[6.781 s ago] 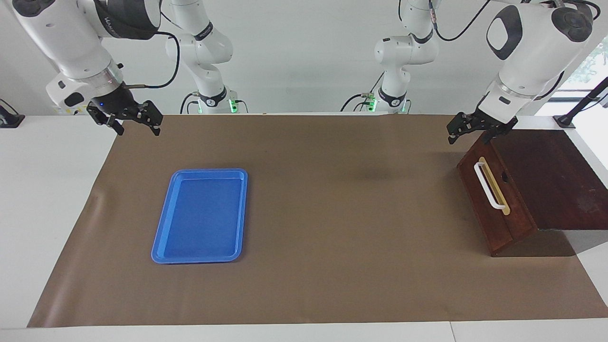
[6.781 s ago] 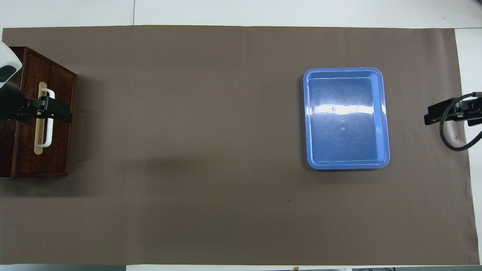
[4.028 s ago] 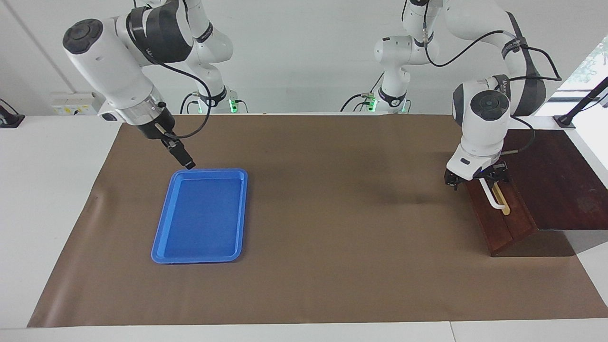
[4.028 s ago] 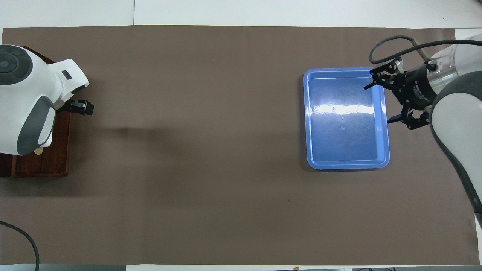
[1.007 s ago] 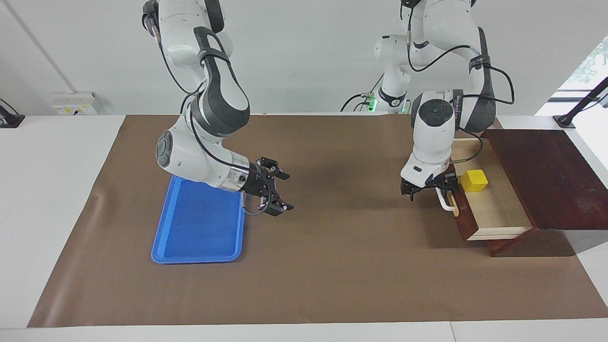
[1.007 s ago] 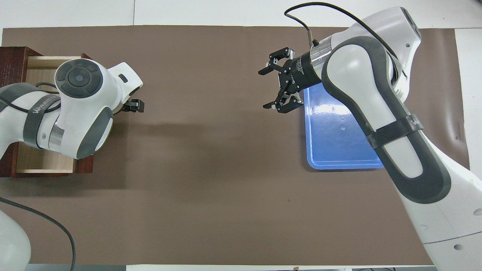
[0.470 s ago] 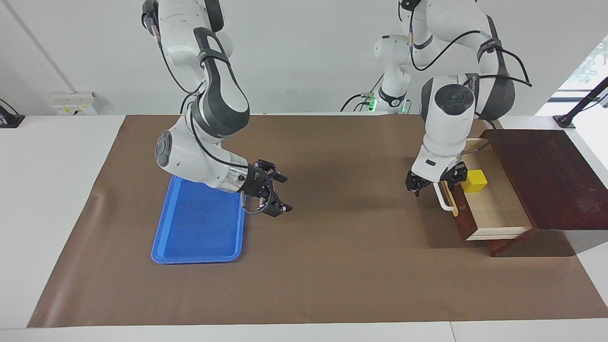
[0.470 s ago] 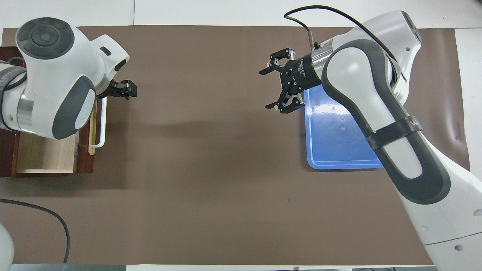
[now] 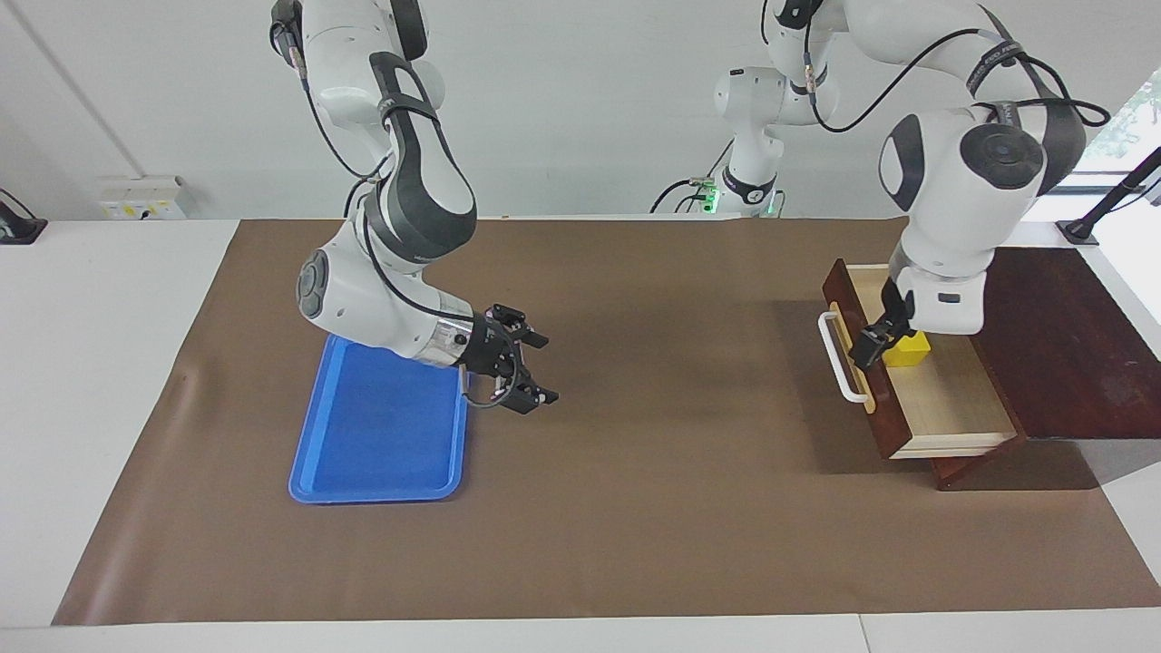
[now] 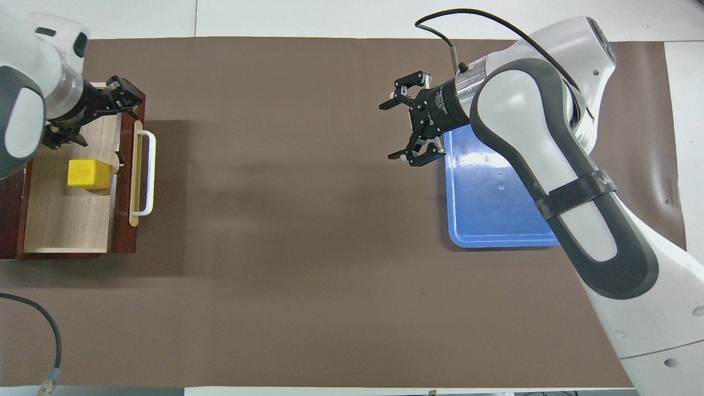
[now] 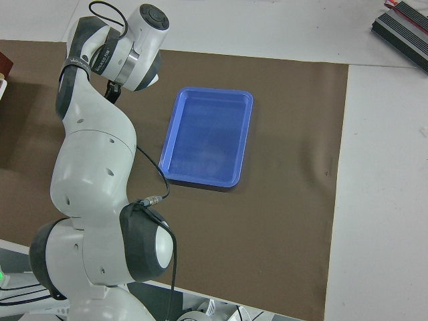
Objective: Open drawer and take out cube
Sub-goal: 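Lower the left gripper into the drawer and grasp the yellow cube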
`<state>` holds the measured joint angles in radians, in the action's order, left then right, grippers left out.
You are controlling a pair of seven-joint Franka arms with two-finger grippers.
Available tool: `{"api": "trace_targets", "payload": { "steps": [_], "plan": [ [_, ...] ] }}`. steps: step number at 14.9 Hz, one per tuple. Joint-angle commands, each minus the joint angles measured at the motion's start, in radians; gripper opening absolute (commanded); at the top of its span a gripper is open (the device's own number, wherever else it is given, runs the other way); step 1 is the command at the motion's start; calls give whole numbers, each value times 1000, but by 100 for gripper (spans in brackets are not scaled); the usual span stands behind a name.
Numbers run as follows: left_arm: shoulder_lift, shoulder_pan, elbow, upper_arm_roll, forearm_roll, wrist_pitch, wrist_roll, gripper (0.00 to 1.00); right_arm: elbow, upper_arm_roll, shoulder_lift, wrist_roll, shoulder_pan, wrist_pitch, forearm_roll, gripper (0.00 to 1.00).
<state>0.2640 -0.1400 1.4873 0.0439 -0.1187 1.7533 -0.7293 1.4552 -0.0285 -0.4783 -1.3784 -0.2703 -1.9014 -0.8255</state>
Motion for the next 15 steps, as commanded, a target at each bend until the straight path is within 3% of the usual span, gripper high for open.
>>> {"api": "trace_targets", "payload": {
  "steps": [1, 4, 9, 12, 15],
  "plan": [
    [-6, 55, -7, -1, 39, -40, -227, 100, 42, 2, 32, 9, 6, -13, -21, 100],
    [-21, 141, 28, -3, 79, -12, -496, 100, 62, 1, 35, 16, 5, -11, -17, 100],
    [-94, 155, 197, 2, 79, 98, -614, 100, 68, 2, 44, 16, 5, -1, -17, 100],
    [-149, 162, 342, 2, 77, 231, -656, 100, 68, 1, 44, 16, 8, 12, -15, 100],
    [-189, 168, 422, 2, 77, 250, -671, 100, 74, 1, 46, 22, 6, 11, -12, 100]
  ]
}}
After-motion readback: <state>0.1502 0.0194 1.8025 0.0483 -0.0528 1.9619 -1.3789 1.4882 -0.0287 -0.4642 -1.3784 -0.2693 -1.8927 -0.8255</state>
